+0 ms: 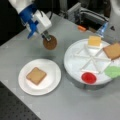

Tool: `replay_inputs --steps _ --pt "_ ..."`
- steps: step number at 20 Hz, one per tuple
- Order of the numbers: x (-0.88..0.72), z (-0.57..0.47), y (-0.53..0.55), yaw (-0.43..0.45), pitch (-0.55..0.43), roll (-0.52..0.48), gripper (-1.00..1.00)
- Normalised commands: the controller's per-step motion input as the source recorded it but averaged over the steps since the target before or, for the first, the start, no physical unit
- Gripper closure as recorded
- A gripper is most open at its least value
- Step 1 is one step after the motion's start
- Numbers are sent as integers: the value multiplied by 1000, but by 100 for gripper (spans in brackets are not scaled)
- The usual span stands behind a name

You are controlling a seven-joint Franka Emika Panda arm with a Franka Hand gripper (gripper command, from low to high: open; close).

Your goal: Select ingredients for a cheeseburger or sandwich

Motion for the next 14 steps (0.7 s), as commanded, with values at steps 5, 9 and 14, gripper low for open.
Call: replay_inputs --steps 5,9,14 --pt "793 -27 -200 386 123 -67 100" --pt "637 70 -278 232 198 -74 100" --pt "569 42 -246 117 220 19 100"
